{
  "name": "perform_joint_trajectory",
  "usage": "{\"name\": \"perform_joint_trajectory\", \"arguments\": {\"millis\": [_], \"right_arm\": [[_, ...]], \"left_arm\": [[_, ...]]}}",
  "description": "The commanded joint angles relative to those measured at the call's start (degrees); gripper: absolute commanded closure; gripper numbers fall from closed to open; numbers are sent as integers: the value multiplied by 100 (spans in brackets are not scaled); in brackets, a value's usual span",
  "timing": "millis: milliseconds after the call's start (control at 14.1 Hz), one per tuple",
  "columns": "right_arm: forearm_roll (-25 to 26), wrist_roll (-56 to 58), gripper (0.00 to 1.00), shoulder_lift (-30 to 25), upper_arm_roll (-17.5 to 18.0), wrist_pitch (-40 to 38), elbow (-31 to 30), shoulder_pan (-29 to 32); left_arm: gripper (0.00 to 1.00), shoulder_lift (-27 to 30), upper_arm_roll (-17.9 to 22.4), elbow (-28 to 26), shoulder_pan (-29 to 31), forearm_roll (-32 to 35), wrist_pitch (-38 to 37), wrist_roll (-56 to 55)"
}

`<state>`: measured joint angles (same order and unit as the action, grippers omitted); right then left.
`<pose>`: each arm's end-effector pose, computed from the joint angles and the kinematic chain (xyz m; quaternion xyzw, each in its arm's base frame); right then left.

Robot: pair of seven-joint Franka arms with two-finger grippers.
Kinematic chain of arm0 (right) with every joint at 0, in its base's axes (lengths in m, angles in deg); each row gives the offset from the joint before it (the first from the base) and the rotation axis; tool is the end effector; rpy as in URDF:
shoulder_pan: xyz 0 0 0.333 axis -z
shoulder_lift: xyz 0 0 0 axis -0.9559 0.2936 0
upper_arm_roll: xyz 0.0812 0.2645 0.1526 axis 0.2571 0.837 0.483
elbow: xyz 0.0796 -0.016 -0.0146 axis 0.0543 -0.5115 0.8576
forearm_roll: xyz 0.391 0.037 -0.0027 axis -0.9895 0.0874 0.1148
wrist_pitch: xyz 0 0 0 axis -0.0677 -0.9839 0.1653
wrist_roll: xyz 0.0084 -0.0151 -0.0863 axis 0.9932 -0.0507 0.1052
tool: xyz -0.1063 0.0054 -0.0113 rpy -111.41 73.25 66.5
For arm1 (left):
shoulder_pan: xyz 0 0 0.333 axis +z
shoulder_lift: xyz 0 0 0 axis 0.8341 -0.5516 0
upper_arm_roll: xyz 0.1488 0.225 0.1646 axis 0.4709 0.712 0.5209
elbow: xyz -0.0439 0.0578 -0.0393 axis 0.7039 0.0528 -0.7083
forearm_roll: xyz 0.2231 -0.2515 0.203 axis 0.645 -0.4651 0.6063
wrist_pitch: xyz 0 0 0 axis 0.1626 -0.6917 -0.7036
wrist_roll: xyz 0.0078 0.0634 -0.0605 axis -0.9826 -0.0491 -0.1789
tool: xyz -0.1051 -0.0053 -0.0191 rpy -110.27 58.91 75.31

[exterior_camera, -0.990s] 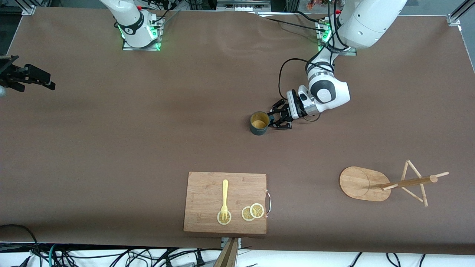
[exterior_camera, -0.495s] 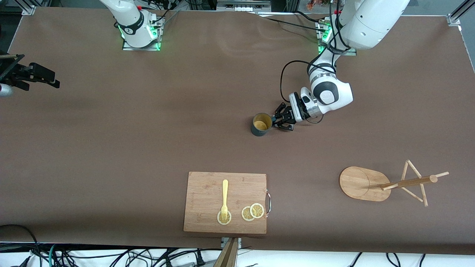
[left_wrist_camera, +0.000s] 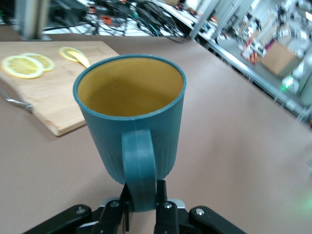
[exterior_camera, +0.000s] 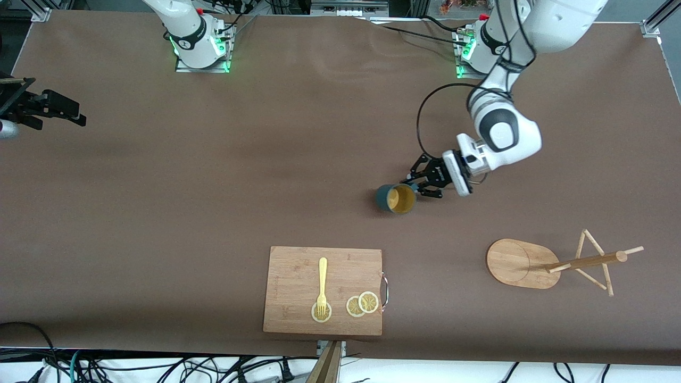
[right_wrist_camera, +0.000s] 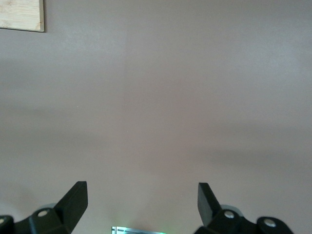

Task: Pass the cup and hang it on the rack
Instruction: 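Lift the mug with the left gripper and carry it toward the rack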

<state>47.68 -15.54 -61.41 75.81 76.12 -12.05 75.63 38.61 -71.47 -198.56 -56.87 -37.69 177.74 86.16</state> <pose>0.5455 -0.0454 0.5864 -0.9979 -0.0381 0.0457 0.0274 0.5269 -0.1666 0.2285 0.8109 -0.2854 0.2822 0.4258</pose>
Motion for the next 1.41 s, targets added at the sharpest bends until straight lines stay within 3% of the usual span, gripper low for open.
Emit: {"name": "perform_joint_trajectory", "arguments": {"millis": [0, 424, 566, 990, 1344], "right_arm": [[-91, -63, 0, 21, 34, -121, 122, -7], [-91, -37, 0, 21, 34, -129, 122, 2], [-91, -37, 0, 21, 34, -129, 122, 2], [-91, -28, 0, 29, 34, -129, 122, 2], [-91, -37, 0, 29, 25, -129, 122, 2]], "left_arm": [[100, 548, 87, -115, 560, 766, -821, -2061], [100, 532, 1870, 359, 747, 1392, -3466, -4234], [100, 427, 2196, 429, 939, 1348, -4126, -4868], [100, 259, 2215, 447, 1721, 971, -5006, -6371], [100, -267, 2215, 754, 2249, 706, -5552, -6610]]}}
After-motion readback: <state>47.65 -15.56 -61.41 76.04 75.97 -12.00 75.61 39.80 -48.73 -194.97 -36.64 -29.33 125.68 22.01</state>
